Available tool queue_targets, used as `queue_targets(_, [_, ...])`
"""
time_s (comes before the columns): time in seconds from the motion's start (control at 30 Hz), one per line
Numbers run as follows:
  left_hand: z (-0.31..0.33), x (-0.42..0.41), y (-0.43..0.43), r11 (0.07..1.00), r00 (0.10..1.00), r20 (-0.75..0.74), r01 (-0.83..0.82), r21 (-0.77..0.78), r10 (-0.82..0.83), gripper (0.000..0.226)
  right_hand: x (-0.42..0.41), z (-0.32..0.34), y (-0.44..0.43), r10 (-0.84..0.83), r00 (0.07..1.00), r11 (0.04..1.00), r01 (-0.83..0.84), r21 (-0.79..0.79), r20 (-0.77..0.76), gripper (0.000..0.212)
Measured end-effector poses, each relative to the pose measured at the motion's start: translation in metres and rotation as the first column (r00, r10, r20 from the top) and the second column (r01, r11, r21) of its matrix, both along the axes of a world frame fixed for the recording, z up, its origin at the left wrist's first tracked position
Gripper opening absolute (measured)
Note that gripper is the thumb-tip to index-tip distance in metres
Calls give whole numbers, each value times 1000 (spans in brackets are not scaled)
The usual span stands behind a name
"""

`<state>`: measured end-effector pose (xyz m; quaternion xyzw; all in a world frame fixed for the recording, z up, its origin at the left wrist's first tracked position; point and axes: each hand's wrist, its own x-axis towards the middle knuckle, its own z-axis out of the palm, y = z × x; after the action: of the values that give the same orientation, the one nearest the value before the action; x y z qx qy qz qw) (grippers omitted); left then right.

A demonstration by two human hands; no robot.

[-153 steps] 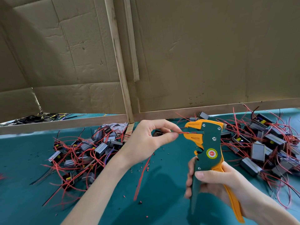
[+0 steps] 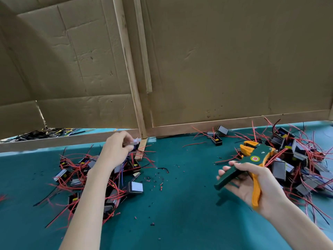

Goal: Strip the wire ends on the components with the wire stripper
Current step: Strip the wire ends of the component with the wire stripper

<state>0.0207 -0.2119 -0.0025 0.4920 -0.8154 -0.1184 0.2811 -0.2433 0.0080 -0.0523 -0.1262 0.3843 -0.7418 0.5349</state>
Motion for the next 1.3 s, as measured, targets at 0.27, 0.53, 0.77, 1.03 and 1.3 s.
queue_targets(0.27, [22, -48, 34, 967, 900, -422, -3, -255, -109, 19, 1, -4, -1, -39, 999, 999, 39, 10, -26, 10])
queue_targets(0.53, [-37, -95, 64, 968, 981, 131, 114, 224, -146, 11, 7, -4, 0, 28, 999, 999, -27, 42, -29, 11])
queue_targets(0.77, [-48, -91, 57, 950, 912, 267, 296, 99, -312, 26, 5, -5, 0, 29, 999, 999, -28, 31, -38, 11])
queue_targets(1.03, [-66, -97, 63, 884, 902, -66, 431, 182, -427, 3, 6, -4, 0, 44, 998, 998, -42, 38, -48, 11])
queue_targets(1.3, [-75, -100, 64, 858, 883, -76, 467, 215, -462, 10, 10, -1, 1, 74, 996, 997, -73, 17, -49, 27])
